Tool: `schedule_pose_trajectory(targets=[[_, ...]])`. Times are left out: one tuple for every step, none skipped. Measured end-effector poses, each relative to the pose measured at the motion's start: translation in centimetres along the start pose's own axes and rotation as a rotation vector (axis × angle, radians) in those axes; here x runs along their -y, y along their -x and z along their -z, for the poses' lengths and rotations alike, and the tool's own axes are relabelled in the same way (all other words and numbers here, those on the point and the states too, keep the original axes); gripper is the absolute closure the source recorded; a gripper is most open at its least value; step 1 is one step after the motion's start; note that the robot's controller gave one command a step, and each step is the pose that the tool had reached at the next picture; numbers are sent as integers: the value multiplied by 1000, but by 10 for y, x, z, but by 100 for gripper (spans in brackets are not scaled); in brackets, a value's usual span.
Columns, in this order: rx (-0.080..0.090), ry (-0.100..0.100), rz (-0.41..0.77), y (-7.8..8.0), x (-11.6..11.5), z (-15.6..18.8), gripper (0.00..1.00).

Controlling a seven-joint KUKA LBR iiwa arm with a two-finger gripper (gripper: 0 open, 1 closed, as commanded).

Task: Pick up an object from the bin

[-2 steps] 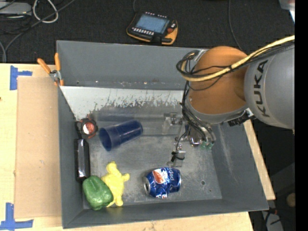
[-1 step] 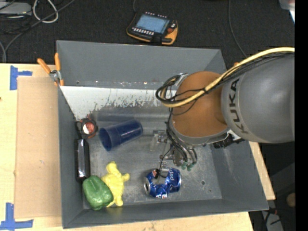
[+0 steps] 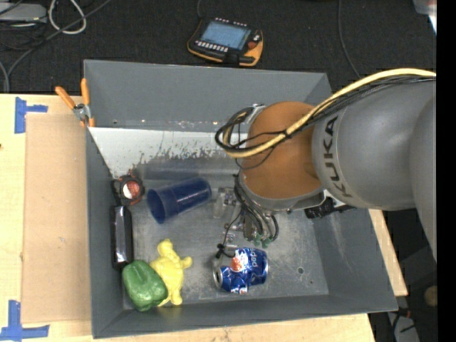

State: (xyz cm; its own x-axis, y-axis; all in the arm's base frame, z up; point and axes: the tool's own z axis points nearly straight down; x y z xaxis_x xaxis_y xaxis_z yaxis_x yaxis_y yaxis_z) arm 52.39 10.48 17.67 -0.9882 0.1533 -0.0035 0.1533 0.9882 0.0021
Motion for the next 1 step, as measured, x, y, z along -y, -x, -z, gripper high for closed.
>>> schedule_pose_trajectory(targets=[[-11, -2, 166, -8, 43, -36, 0]])
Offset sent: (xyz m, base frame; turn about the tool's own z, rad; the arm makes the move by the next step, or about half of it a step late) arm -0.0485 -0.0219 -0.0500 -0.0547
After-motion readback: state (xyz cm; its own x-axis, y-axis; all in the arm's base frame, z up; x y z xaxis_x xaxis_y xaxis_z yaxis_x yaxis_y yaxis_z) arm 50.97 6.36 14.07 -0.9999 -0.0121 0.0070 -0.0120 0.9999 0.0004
